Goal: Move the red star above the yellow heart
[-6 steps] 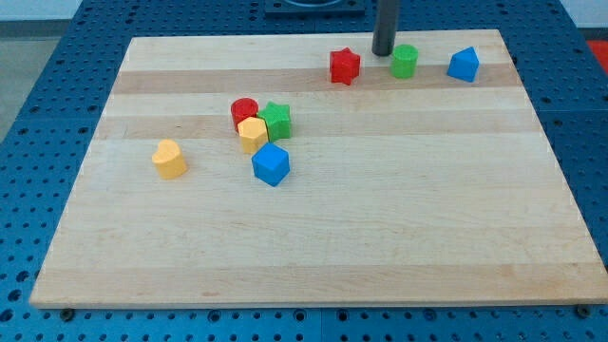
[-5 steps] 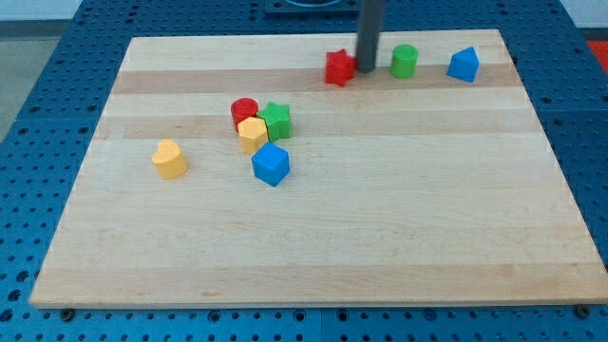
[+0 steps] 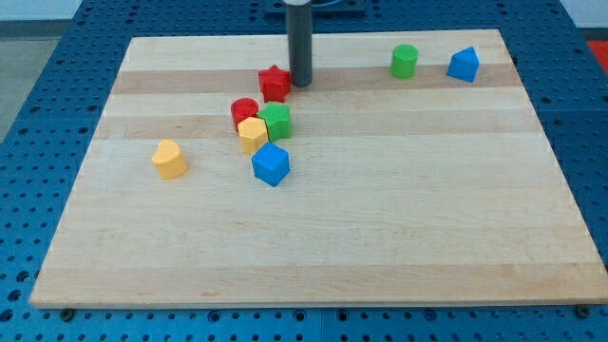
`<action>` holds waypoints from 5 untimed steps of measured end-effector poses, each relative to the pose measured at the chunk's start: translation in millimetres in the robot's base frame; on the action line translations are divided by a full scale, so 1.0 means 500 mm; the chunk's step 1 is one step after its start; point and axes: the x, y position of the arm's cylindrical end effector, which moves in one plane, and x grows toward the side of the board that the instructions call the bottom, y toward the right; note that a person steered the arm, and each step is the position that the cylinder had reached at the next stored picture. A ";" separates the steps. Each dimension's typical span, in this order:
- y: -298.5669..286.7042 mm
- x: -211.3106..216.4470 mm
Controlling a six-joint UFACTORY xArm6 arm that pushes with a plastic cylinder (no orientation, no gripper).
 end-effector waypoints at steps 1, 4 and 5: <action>-0.085 0.027; -0.246 0.029; -0.240 0.058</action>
